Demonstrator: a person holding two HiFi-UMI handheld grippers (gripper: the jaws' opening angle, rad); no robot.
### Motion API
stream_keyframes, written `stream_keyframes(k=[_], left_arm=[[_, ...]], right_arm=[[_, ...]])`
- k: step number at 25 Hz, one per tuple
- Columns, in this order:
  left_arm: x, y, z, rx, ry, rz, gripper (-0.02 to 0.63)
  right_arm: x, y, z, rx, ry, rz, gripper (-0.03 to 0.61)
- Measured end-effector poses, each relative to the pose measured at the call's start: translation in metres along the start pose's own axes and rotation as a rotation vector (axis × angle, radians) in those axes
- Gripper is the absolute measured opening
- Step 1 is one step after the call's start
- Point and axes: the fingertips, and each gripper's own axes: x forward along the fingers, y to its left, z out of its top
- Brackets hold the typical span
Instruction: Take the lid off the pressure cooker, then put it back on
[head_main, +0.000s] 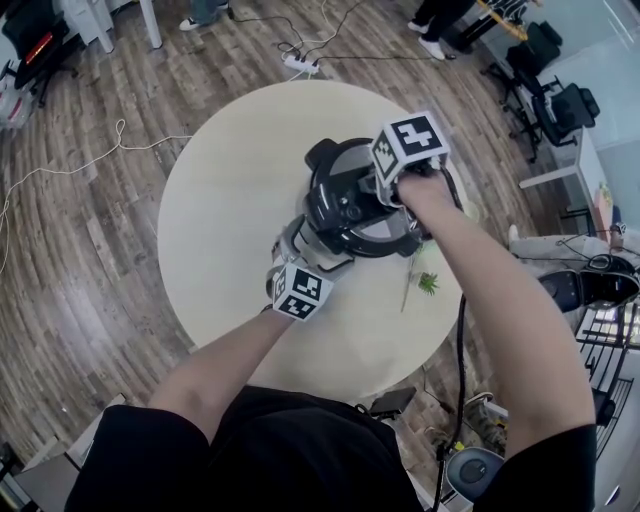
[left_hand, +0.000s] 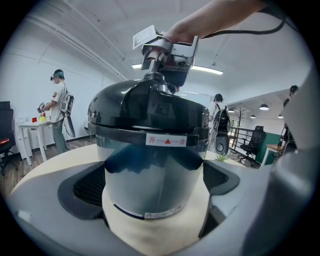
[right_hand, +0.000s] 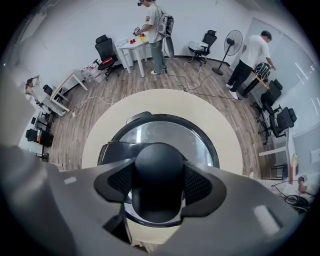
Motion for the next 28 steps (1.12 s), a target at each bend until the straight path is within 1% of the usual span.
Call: stream_keyframes(k=[11, 15, 17, 20, 25, 26, 28], left_arm=[[0.003, 0.0, -0.001, 0.0, -0.002, -0.009, 0.588], [0.001, 0.001, 0.0, -0.001, -0.001, -0.012, 0.588], [0.0, 0.001, 0.0, 0.0, -0.002, -0.012, 0.588], [0.0, 0.001, -0.001, -0.002, -0.002, -0.013, 0.588], [-0.001, 0.001, 0.0, -0.002, -0.001, -0.014, 0.588], [-0.001, 0.001, -0.001, -0.002, -0.001, -0.014, 0.588], [0.0, 0.002, -0.001, -0.002, -0.001, -0.013, 0.588]], right_arm=[[0.002, 0.0, 0.001, -0.076, -0.005, 0.018, 0.292], [0.0, 0.004, 0.0, -0.138, 0.006, 0.023, 0.296], [0.0, 0.006, -0.001, -0.197, 0.017, 0.023, 0.296], [0.001, 0.01, -0.002, -0.313, 0.02, 0.038, 0.296], [-0.002, 0.02, -0.007, -0.575, 0.021, 0.059, 0.296], [-0.002, 0.02, -0.007, -0.606, 0.019, 0.062, 0.296], [-0.001, 0.021, -0.006, -0.634, 0.016, 0.062, 0.296]])
